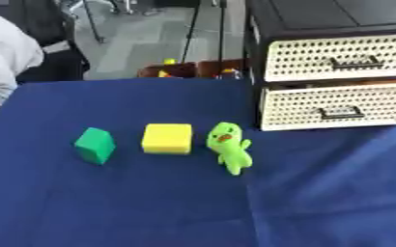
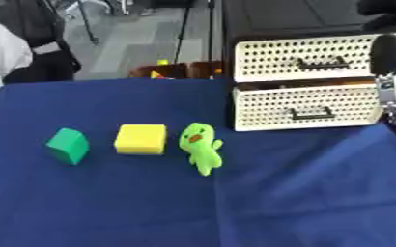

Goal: Pick up objects from table and place into drawer.

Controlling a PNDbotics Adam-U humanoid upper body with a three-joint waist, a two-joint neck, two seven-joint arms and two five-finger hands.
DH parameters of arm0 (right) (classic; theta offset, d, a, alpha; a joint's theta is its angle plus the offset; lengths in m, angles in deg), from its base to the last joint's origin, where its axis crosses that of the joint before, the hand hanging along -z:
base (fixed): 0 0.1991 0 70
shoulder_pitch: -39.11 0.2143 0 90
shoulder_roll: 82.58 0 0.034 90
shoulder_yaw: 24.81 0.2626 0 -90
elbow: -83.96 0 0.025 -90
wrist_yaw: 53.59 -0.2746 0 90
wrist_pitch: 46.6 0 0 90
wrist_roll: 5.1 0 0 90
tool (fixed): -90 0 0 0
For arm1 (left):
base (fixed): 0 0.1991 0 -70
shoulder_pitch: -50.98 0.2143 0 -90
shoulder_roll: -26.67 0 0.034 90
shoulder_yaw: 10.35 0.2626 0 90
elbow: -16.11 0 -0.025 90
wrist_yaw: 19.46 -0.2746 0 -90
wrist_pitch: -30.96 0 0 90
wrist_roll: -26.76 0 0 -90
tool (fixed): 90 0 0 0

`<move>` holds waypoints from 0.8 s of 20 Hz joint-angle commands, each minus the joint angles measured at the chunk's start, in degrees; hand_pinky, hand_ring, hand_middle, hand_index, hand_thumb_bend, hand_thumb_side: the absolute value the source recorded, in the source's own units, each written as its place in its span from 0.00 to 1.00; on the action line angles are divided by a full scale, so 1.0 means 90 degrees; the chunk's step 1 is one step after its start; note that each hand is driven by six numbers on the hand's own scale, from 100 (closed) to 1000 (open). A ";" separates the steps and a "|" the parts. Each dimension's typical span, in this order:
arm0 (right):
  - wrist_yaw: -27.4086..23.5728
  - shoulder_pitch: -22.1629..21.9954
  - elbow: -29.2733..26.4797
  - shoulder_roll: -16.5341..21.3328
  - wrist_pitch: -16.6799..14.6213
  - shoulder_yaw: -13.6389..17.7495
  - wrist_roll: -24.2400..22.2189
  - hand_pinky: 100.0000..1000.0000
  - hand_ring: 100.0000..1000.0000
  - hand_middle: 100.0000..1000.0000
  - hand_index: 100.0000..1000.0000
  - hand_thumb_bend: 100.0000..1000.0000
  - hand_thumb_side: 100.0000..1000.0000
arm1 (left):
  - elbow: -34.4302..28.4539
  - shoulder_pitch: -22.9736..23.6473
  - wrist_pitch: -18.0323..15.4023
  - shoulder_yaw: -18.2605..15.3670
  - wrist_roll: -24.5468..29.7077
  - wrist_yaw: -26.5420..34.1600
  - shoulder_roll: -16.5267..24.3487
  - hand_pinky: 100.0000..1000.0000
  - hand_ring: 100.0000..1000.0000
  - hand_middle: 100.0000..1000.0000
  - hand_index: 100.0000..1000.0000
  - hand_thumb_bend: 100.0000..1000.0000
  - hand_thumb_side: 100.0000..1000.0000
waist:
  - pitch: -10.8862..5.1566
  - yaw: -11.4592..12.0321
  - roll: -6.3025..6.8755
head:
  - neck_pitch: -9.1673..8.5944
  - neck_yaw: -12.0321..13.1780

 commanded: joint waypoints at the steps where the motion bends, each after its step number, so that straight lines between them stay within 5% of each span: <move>1: 0.0003 0.0114 -0.0099 0.0508 0.0403 -0.0011 -0.0573 0.56 0.68 0.64 0.85 0.17 1.00 | -0.0101 -0.0020 0.0009 -0.0020 0.0029 0.0017 0.0158 0.51 0.61 0.66 0.91 0.35 0.91 | -0.0158 -0.0020 -0.0018 | 0.0021 -0.0037; 6: 0.0120 0.0188 -0.0099 0.1002 0.0772 -0.0076 -0.1324 0.55 0.67 0.63 0.84 0.19 1.00 | -0.0101 0.0011 0.0019 -0.0008 0.0042 0.0022 0.0177 0.51 0.61 0.66 0.91 0.35 0.91 | -0.0225 -0.0071 -0.0020 | 0.0037 -0.0068; 16: 0.0328 0.0464 -0.0099 0.1918 0.1519 -0.0436 -0.2573 0.37 0.54 0.53 0.81 0.12 0.97 | -0.0101 0.0056 0.0023 0.0042 0.0096 0.0054 0.0203 0.51 0.62 0.66 0.91 0.35 0.91 | -0.0338 -0.0065 -0.0031 | 0.0060 -0.0121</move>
